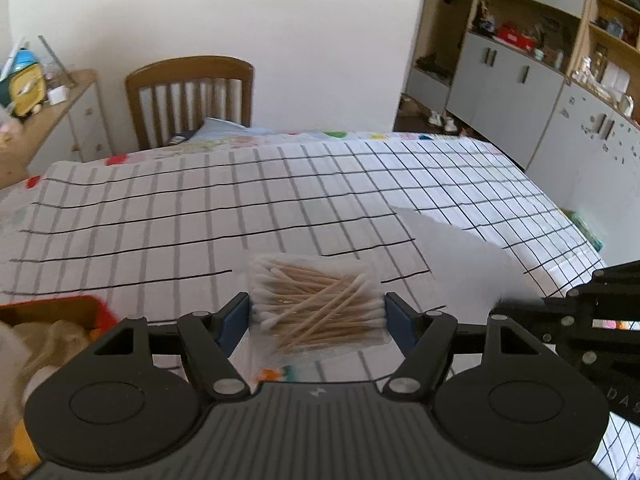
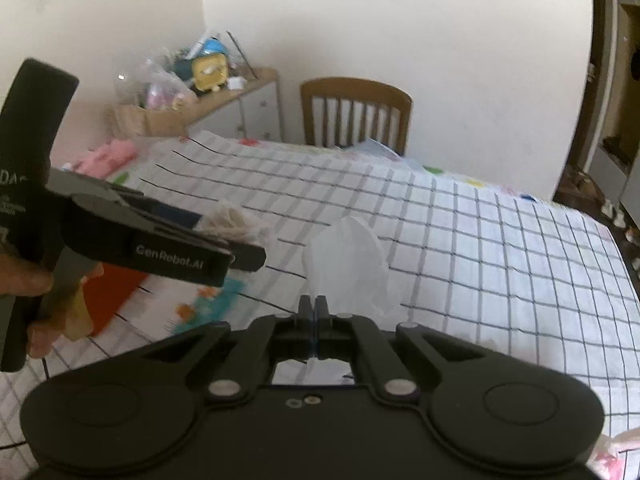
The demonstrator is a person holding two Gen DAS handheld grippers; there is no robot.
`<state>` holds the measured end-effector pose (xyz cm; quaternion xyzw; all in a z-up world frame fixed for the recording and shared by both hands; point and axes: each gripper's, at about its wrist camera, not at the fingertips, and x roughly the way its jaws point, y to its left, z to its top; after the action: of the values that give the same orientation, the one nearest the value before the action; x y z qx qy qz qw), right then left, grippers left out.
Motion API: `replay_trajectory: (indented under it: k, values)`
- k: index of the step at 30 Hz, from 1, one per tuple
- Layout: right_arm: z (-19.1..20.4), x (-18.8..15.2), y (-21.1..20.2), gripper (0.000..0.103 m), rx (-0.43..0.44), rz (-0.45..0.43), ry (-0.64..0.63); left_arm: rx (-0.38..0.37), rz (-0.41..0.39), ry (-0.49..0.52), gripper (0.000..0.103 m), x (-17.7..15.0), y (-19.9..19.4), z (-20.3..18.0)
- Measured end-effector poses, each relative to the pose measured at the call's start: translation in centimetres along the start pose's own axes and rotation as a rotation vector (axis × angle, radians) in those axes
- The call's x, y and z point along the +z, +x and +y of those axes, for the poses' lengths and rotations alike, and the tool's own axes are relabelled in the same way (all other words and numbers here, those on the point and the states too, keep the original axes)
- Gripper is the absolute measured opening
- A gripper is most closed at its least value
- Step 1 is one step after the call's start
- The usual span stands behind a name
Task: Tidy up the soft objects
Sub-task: 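Carry the swab packet with the left gripper while the right gripper carries the bag to the tin box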
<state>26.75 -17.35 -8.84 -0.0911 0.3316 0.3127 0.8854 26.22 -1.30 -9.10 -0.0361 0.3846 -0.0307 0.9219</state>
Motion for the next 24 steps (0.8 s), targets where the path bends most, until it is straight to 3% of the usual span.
replay_trajectory:
  k: [13, 24]
  values:
    - [8.2, 4.4, -0.2, 0.000, 0.133, -0.083, -0.110, 0.120, -0.080, -0.074, 0.072, -1.5, -8.0, 7.4]
    - [16.6, 6.6, 2.3, 0.000, 0.231, -0.093, -0.198, 0.204, -0.082, -0.122, 0.072, -3.4, -11.9, 15.1]
